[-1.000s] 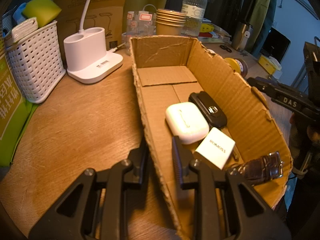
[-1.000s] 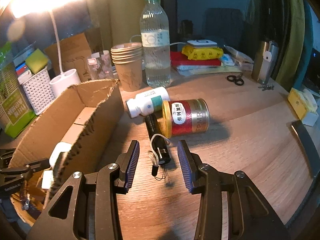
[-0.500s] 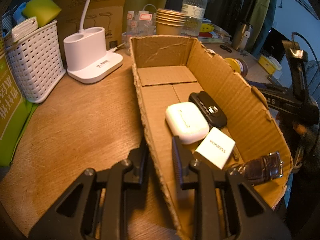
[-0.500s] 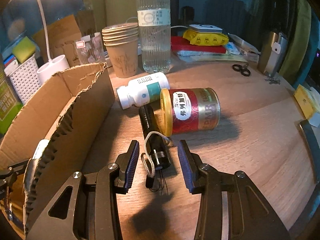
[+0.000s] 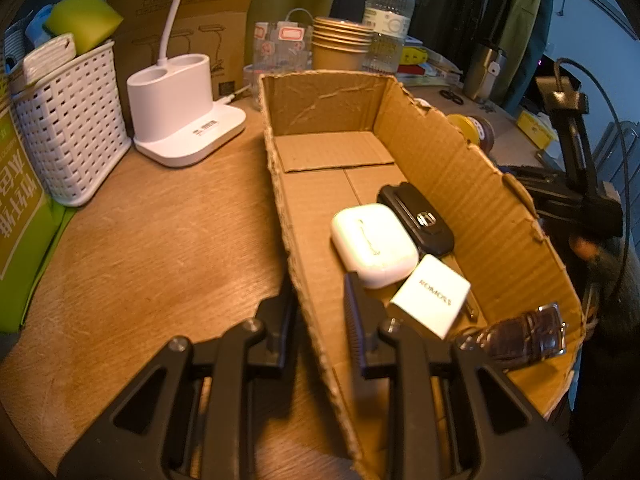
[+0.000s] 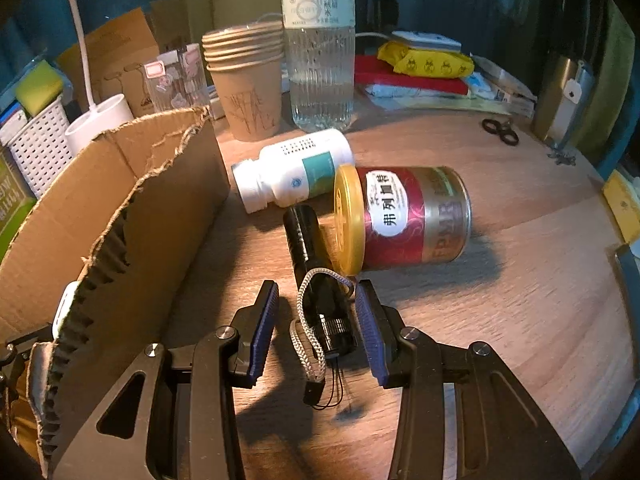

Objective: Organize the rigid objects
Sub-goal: 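Move the right gripper to the black flashlight with cord lanyard, then grasp the flashlight upright with the right gripper and lift it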

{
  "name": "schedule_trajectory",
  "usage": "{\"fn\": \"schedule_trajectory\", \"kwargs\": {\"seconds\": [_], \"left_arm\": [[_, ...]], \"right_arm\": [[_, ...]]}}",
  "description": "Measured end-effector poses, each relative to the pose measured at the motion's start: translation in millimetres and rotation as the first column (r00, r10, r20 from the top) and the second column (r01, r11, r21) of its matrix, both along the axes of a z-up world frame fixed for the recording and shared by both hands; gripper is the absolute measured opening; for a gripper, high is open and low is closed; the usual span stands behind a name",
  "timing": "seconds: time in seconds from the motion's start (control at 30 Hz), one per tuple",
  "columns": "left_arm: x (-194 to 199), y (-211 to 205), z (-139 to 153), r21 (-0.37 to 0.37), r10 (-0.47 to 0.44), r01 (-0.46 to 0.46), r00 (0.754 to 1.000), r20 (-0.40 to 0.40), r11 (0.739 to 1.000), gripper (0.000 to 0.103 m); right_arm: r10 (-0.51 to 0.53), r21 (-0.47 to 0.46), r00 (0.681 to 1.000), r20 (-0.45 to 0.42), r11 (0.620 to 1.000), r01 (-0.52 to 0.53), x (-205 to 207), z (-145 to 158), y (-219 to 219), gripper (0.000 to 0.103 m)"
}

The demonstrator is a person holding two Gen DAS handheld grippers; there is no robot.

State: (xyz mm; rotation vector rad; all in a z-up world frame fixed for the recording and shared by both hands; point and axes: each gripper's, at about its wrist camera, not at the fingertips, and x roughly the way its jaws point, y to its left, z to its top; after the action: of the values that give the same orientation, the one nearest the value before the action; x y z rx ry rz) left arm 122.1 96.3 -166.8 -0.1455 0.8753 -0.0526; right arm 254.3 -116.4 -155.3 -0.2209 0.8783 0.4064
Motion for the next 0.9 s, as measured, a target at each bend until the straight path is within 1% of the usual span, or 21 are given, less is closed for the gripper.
{"fn": "schedule_trajectory", "kwargs": {"seconds": [0.17, 0.3, 0.37, 0.6, 0.9], "left_arm": [[0, 0, 0, 0.000, 0.000, 0.000, 1.000, 0.000, 1.000, 0.025], [0, 0, 0, 0.000, 0.000, 0.000, 1.000, 0.000, 1.000, 0.025], [0, 0, 0, 0.000, 0.000, 0.000, 1.000, 0.000, 1.000, 0.025], [0, 0, 0, 0.000, 0.000, 0.000, 1.000, 0.000, 1.000, 0.025], [0, 0, 0, 0.000, 0.000, 0.000, 1.000, 0.000, 1.000, 0.025]], "right_arm": [[-0.001, -0.006, 1.000, 0.001, 1.000, 0.001, 1, 0, 1, 0.042], [-0.002, 0.002, 1.000, 0.005, 1.000, 0.002, 0, 1, 0, 0.028], [-0.002, 0.011, 1.000, 0.011, 1.000, 0.002, 0, 2, -2, 0.025], [0.014, 0.015, 0.999, 0.038, 1.000, -0.015, -8, 8, 0, 0.024], [0.038, 0.017, 0.994, 0.104, 0.999, -0.040, -29, 30, 3, 0.023]]}}
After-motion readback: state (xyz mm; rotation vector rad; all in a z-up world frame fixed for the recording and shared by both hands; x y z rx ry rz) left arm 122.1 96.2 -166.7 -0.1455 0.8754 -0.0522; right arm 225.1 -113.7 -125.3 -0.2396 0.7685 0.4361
